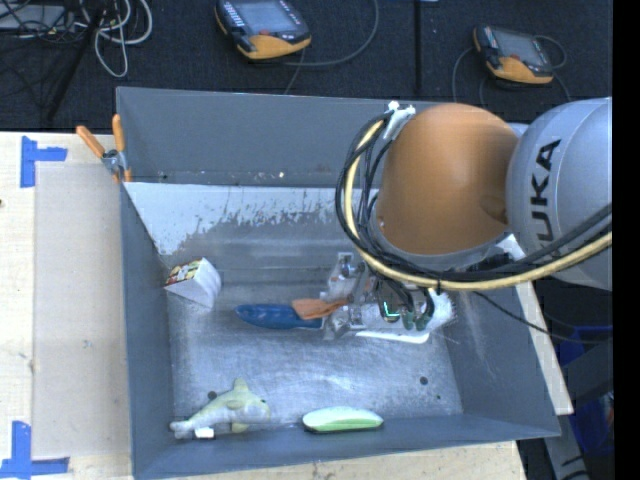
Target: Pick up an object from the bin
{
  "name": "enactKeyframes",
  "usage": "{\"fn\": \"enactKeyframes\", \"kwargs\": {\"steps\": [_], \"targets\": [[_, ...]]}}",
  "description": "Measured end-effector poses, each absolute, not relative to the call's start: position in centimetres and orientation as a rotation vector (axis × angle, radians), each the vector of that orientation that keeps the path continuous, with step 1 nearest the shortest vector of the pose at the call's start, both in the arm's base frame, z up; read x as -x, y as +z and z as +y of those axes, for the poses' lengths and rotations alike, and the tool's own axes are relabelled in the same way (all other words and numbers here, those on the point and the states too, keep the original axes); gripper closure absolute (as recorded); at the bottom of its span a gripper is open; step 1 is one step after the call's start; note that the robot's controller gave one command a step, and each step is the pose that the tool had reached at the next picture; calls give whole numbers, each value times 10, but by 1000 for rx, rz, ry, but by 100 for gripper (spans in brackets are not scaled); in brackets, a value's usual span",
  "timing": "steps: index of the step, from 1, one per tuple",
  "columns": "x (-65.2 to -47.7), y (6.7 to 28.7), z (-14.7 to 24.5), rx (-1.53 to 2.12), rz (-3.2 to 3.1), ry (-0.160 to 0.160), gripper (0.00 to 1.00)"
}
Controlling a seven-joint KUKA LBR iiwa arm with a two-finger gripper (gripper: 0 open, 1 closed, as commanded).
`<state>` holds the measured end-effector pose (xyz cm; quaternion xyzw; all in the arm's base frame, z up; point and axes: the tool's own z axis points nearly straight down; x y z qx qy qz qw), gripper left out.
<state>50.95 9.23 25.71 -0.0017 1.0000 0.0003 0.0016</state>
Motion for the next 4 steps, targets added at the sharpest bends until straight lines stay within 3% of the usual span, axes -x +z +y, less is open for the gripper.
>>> {"fn": "enactKeyframes", "kwargs": {"steps": [1,2,3,4], "targets": [[-509,256,92,5,3142,0,0],[-511,199,110,470,3111,0,100],[-511,199,109,469,3111,0,100],[-505,214,104,612,3092,2,100]]}}
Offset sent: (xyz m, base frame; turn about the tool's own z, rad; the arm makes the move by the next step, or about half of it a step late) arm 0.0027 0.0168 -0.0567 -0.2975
